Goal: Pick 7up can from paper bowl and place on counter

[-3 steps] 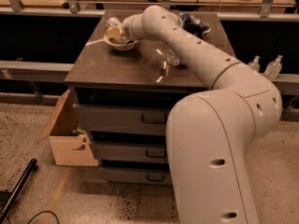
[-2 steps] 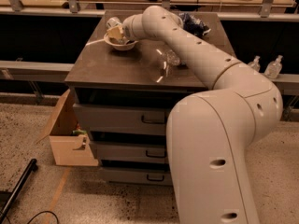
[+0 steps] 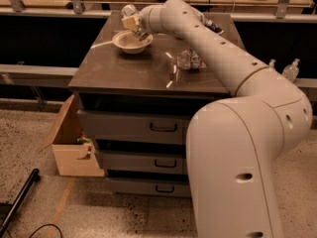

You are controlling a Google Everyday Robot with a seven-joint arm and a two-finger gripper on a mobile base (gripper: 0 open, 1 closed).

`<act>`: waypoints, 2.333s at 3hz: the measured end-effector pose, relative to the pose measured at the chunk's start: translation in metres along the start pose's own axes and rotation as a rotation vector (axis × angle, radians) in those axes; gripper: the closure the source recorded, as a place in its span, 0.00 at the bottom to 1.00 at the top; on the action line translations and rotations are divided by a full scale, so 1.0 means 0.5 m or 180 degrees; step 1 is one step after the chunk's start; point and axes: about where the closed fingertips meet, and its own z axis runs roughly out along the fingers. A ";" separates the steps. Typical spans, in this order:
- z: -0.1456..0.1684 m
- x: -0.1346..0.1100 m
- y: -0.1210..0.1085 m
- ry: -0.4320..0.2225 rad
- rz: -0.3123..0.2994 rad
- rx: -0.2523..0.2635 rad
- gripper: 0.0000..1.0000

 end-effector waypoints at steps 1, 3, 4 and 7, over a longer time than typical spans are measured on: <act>-0.033 -0.034 -0.038 -0.0132 -0.0010 0.0103 1.00; -0.119 -0.021 -0.151 0.0010 -0.0221 0.0460 1.00; -0.177 0.031 -0.220 0.0298 -0.0305 0.0613 1.00; -0.226 0.157 -0.234 0.0876 -0.0351 0.0392 0.84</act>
Offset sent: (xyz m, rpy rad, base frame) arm 0.0011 -0.0921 0.0565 -0.0392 -0.1229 -0.1206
